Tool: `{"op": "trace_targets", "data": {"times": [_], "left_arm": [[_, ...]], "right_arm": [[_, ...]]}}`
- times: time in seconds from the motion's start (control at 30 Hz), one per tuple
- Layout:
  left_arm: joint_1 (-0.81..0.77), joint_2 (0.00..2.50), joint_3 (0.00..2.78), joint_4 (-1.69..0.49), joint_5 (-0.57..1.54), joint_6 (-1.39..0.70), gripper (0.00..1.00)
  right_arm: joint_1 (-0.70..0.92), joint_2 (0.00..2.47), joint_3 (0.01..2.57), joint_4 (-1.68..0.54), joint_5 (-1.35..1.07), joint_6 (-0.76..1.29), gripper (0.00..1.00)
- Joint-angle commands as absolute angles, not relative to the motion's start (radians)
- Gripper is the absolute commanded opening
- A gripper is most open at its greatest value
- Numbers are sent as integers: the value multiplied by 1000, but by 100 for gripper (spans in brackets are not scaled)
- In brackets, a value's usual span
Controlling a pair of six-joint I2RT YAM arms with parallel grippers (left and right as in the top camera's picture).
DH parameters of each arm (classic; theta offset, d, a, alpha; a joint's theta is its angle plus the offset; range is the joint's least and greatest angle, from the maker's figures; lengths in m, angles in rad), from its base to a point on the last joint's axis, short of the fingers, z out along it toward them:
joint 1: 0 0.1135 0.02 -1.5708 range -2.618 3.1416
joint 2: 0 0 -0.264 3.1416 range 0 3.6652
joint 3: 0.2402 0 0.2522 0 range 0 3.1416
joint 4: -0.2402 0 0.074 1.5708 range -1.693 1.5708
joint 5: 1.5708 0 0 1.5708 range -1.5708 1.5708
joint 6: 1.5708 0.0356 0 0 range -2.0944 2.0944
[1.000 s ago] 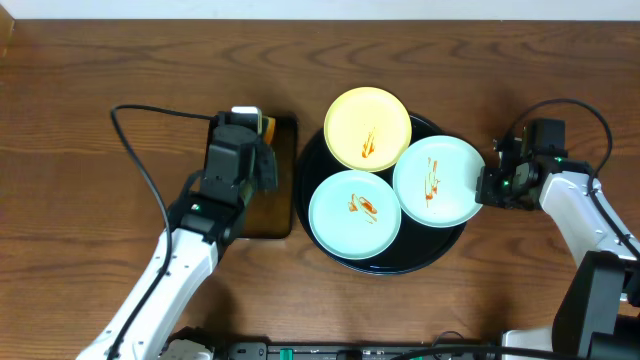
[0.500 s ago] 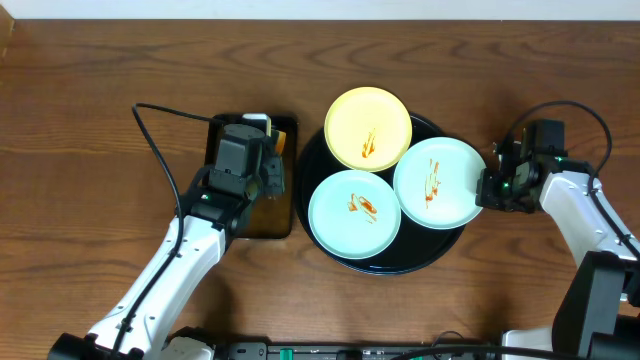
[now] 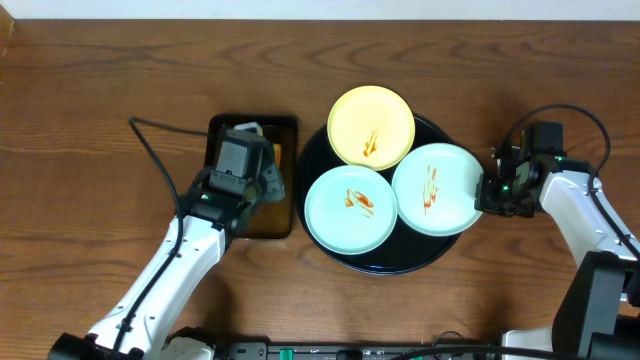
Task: Clean dirty plates on tray and stack at the side
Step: 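Scrub the right pale green plate with the sponge in the left gripper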
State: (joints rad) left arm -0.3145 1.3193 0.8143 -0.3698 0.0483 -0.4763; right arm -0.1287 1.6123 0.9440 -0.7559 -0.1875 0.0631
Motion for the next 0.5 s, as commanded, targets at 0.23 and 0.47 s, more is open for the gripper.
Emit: {"op": "trace_targets", "data": {"times": [0.23, 0.47], "left_arm": [[-344, 1322, 854, -318, 199, -663, 7], [-517, 1393, 856, -100, 255, -648, 7]], "right_arm": [[-110, 1616, 952, -780, -239, 51, 1], [-107, 1616, 952, -793, -270, 50, 1]]}}
